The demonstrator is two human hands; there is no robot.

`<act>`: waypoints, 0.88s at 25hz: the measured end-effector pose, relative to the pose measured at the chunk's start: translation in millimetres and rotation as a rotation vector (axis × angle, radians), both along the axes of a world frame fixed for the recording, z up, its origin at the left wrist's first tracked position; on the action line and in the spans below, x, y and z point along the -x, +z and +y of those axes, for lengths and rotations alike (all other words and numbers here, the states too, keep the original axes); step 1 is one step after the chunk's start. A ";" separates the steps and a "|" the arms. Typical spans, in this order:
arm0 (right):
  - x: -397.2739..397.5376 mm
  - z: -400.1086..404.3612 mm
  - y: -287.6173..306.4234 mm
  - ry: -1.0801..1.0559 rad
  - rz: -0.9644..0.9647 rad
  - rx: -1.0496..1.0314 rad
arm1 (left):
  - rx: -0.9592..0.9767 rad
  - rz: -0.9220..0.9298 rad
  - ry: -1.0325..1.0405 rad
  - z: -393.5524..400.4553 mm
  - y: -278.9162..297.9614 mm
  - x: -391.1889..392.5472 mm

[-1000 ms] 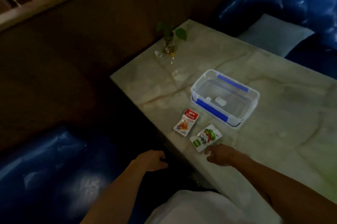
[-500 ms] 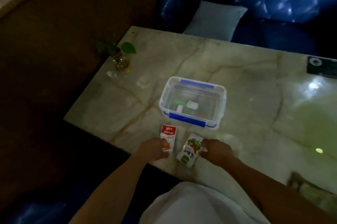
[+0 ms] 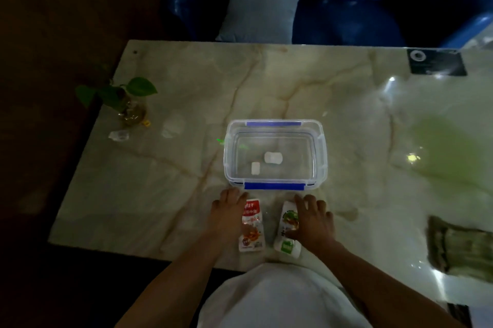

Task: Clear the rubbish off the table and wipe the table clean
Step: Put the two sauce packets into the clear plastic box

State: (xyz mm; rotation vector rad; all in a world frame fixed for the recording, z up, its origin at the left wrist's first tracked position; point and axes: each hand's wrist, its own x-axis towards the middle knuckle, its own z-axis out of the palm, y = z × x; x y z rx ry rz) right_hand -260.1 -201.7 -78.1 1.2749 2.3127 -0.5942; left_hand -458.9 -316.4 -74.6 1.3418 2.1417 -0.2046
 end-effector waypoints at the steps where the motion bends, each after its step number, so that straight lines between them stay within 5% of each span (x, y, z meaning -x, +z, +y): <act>1: 0.0 -1.6 -1.5 -0.014 -0.002 -0.012 | -0.017 0.000 -0.020 0.0 -2.9 -0.1; 10: -4.3 -8.4 -0.5 -0.181 0.190 0.107 | -0.175 -0.170 0.077 -6.0 -9.2 3.9; 14: -12.9 -7.6 5.4 -0.328 0.374 0.226 | -0.245 -0.435 0.324 -5.9 -5.5 1.0; 22: -13.5 15.5 58.6 -0.204 0.422 0.397 | -0.372 -0.723 0.448 -2.8 22.3 9.9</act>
